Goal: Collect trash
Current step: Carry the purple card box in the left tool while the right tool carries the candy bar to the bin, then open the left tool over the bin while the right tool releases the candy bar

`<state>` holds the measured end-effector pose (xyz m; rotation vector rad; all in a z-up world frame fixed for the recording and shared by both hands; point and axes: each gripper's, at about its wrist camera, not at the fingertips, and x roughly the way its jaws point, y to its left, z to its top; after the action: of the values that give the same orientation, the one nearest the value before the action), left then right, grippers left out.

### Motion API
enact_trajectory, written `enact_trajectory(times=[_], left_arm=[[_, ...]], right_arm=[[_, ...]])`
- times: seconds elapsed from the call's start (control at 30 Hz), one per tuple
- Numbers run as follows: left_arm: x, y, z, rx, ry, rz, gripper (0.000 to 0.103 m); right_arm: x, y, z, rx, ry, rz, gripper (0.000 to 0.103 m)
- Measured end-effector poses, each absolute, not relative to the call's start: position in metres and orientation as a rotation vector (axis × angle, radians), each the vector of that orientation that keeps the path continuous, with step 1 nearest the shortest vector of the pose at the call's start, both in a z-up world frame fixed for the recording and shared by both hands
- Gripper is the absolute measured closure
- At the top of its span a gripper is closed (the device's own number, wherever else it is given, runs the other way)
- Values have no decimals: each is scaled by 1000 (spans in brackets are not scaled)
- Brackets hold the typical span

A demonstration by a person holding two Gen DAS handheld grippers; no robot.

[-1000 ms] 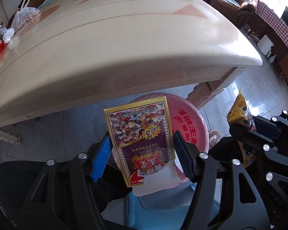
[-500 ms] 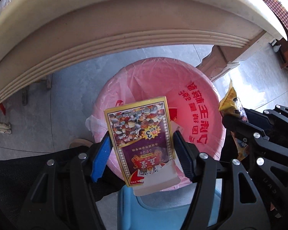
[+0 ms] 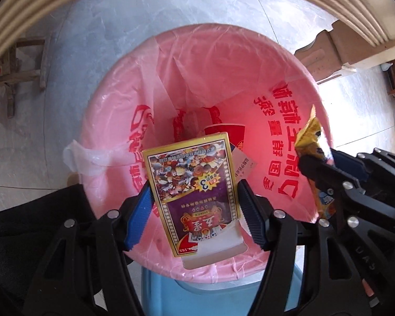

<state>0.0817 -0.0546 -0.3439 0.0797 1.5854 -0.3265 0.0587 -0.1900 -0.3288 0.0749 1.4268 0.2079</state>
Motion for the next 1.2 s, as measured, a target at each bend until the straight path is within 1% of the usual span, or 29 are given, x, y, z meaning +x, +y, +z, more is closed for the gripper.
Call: enact_trajectory(times=[0.2, 0.47, 1.0, 1.13, 1.2], left_arm=[[91, -50, -361, 42, 1641, -303, 40], [96, -49, -373, 9, 1688, -292, 39], [106, -42, -385, -69, 1753, -303, 38], [108, -39, -392, -54, 1765, -278, 30], [108, -40, -392, -42, 1761, -273, 29]], right_arm=[[67, -193, -349, 93, 1476, 199, 85], [68, -188, -361, 97, 1503, 209, 85], [72, -186, -368, 105, 1516, 217, 85], [72, -187, -366, 104, 1514, 216, 85], [72, -187, -365, 101, 1512, 216, 85]])
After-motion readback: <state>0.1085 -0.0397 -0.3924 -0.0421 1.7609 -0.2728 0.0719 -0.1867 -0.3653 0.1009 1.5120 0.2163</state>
